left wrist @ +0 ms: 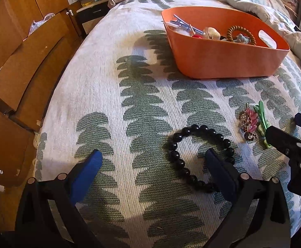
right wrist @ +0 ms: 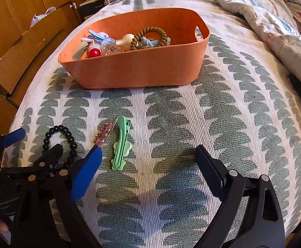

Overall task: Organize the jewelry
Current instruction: 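Move the left tool over the black bead bracelet while the right tool nears the green clip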

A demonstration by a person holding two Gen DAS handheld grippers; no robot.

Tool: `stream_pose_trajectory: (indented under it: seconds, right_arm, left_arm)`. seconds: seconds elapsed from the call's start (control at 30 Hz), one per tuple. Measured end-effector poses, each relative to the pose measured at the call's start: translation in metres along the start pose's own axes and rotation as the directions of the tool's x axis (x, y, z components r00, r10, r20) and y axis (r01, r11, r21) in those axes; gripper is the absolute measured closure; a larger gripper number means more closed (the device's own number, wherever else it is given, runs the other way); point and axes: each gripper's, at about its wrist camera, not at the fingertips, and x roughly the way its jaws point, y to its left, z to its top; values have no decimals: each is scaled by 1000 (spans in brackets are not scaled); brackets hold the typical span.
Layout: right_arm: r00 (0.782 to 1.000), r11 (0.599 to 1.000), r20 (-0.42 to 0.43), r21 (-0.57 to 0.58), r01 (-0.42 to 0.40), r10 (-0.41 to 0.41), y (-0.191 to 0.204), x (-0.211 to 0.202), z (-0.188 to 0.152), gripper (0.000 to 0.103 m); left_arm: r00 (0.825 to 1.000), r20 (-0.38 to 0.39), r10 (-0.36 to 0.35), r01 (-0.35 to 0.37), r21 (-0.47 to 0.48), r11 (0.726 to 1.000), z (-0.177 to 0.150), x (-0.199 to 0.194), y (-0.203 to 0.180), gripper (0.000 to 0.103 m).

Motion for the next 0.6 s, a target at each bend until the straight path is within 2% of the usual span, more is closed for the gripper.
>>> stream_pose_trajectory:
  seconds: [0.43, 0.6]
  right_arm:
    - [1000, 1000, -5, 1, 20, -20, 4, 5, 2, 13]
    - [1000, 1000, -7, 2, 27, -27, 3, 3, 1, 16]
  left_arm:
    - [1000, -2, 0, 0, -10, 1000, 2, 4, 1, 5]
    - [1000, 0, 6, -6, -3, 1000, 1, 4, 0, 5]
